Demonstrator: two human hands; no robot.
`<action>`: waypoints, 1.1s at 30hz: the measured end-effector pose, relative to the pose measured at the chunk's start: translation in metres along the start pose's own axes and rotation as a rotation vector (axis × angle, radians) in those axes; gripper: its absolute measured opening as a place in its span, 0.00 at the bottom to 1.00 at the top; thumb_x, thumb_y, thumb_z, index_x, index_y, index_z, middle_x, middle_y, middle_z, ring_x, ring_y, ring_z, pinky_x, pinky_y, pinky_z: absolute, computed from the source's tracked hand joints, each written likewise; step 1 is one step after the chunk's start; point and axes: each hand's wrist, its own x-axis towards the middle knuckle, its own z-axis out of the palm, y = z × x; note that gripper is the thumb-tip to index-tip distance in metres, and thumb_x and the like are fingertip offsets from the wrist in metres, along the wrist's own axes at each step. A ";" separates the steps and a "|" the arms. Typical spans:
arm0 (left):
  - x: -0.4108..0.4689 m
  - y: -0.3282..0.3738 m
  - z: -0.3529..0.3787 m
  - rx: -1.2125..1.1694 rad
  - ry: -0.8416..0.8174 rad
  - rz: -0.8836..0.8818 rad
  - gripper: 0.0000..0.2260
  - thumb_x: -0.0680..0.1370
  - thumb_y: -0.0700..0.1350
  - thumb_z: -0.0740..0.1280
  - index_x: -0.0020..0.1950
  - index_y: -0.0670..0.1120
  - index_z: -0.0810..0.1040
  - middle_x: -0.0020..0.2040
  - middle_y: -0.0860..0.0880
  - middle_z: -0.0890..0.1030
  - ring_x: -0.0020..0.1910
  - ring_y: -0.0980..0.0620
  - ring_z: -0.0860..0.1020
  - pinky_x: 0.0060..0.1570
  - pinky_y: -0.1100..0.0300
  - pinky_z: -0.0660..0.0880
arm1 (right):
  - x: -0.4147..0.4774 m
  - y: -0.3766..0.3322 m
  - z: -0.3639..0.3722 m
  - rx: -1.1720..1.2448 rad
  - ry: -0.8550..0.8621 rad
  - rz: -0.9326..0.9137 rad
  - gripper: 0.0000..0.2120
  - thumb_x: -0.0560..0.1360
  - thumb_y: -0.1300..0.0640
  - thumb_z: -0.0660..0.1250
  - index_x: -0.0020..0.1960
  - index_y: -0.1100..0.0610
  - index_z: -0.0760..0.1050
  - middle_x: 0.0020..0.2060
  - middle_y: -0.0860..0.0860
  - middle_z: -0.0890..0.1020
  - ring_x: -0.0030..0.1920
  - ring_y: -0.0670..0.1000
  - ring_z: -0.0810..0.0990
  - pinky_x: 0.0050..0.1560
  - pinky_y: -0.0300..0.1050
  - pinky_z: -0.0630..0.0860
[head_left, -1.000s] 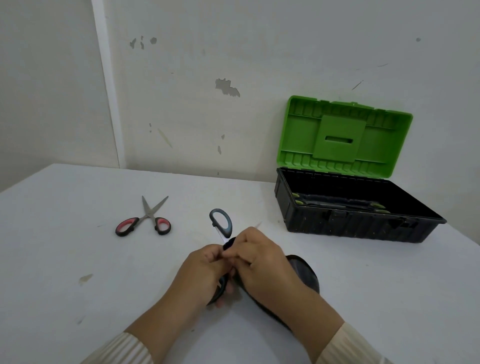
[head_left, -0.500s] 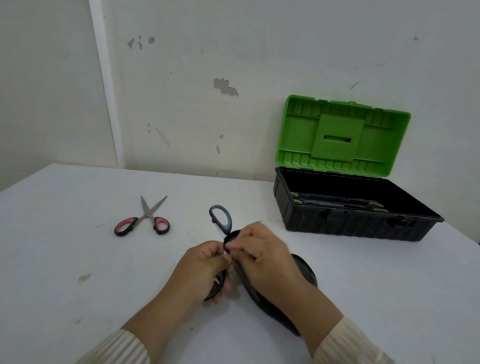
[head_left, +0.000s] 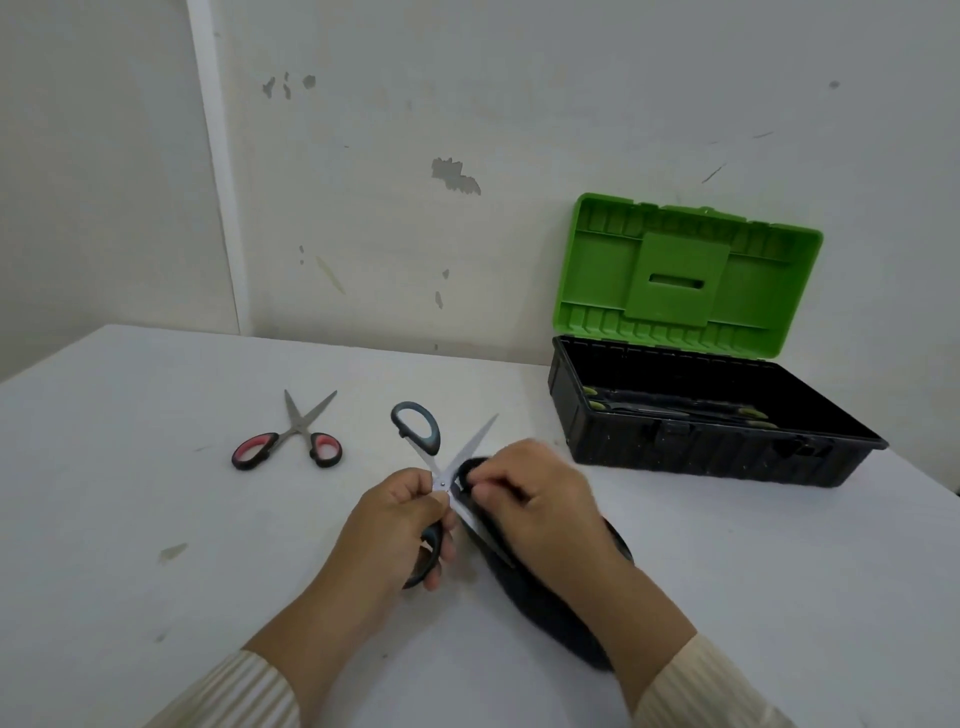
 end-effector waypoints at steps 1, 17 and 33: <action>0.000 0.001 -0.001 -0.026 0.016 0.007 0.12 0.79 0.37 0.60 0.35 0.41 0.71 0.27 0.43 0.76 0.26 0.45 0.69 0.26 0.58 0.65 | -0.001 -0.004 0.007 -0.013 -0.089 -0.019 0.04 0.71 0.60 0.67 0.44 0.56 0.80 0.41 0.50 0.80 0.42 0.41 0.75 0.46 0.26 0.69; 0.009 0.009 -0.012 -0.561 0.297 0.013 0.11 0.79 0.39 0.61 0.37 0.46 0.71 0.35 0.46 0.73 0.34 0.51 0.70 0.37 0.58 0.67 | -0.012 -0.033 0.027 0.056 -0.231 0.187 0.14 0.72 0.43 0.61 0.46 0.51 0.78 0.30 0.46 0.75 0.34 0.43 0.72 0.35 0.31 0.65; 0.013 0.010 -0.023 -0.454 0.146 -0.018 0.05 0.77 0.35 0.64 0.50 0.40 0.79 0.33 0.47 0.79 0.30 0.53 0.77 0.29 0.63 0.78 | 0.002 -0.013 -0.008 0.644 -0.096 0.618 0.06 0.74 0.65 0.65 0.45 0.58 0.80 0.29 0.52 0.80 0.28 0.48 0.76 0.28 0.40 0.75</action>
